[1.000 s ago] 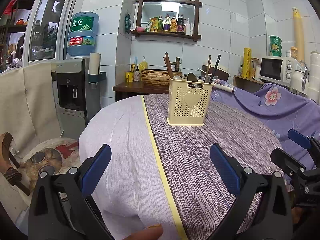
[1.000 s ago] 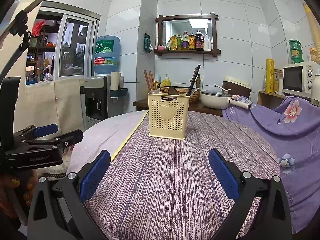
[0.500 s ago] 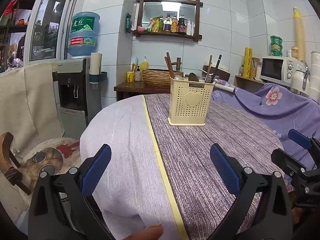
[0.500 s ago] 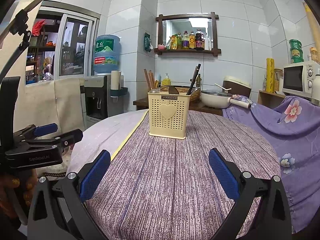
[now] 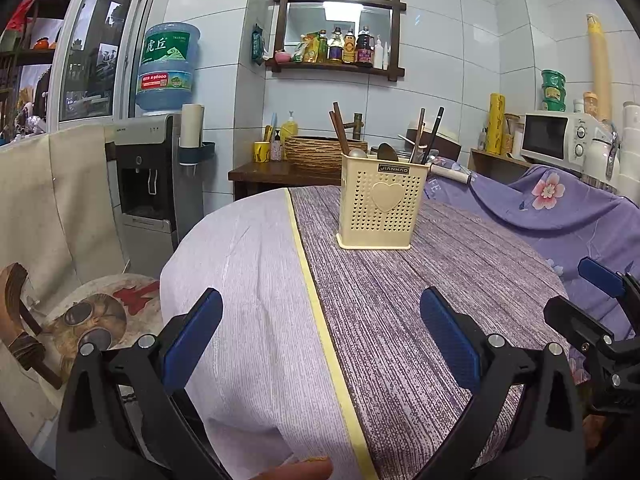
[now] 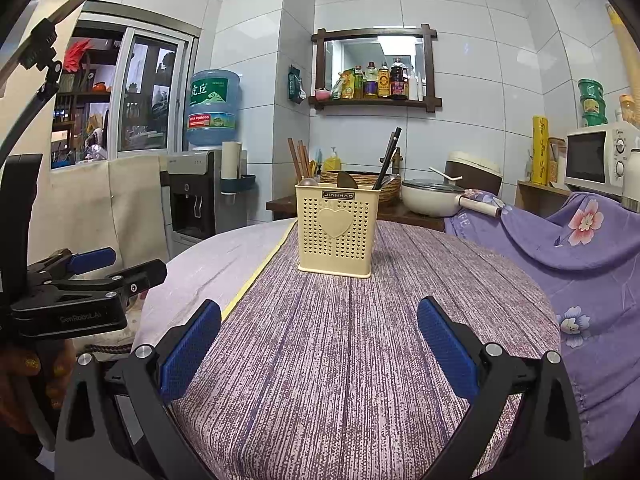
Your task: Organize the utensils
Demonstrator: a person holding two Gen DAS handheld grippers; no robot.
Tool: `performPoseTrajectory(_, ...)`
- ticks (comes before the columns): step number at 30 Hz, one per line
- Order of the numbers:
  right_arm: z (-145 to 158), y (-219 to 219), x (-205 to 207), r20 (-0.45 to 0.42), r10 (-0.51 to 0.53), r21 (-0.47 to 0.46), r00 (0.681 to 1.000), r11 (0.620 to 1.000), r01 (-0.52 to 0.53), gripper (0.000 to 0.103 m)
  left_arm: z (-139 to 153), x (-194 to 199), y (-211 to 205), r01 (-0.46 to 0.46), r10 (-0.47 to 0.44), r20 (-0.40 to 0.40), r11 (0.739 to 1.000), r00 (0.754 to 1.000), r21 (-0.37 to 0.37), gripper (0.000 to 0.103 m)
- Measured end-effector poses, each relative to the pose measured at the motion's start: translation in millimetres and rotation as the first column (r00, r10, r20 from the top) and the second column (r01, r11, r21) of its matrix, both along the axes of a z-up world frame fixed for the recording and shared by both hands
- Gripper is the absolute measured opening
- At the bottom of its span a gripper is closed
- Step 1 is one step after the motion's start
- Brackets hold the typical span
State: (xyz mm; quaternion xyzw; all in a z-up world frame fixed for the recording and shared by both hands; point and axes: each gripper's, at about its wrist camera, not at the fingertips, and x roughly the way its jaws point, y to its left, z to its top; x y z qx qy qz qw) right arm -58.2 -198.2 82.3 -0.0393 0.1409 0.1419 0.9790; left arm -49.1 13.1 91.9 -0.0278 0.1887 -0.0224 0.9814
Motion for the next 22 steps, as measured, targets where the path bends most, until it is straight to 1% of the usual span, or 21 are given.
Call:
performPoseTrajectory(8, 0.3, 0.4, -0.3, -0.001, -0.001, 0.001, 1.0, 1.0, 0.001, 0.097, 0.6, 0.9, 2.5, 0.003, -0.003, -0.007, 1.0, 1.0, -0.013, 0.097)
performPoseTrajectory(14, 0.1, 0.8, -1.0, -0.003, 0.0, 0.002, 1.0, 1.0, 0.0, 0.097, 0.9, 0.6, 3.6, 0.001, -0.001, -0.002, 1.0, 1.0, -0.008, 0.097)
performPoseTrajectory(22, -0.6, 1.5, -0.9, -0.007, 0.001, 0.002, 1.0, 1.0, -0.001, 0.097, -0.6, 1.8, 0.7, 0.007, -0.007, -0.017, 1.0, 1.0, 0.003, 0.097)
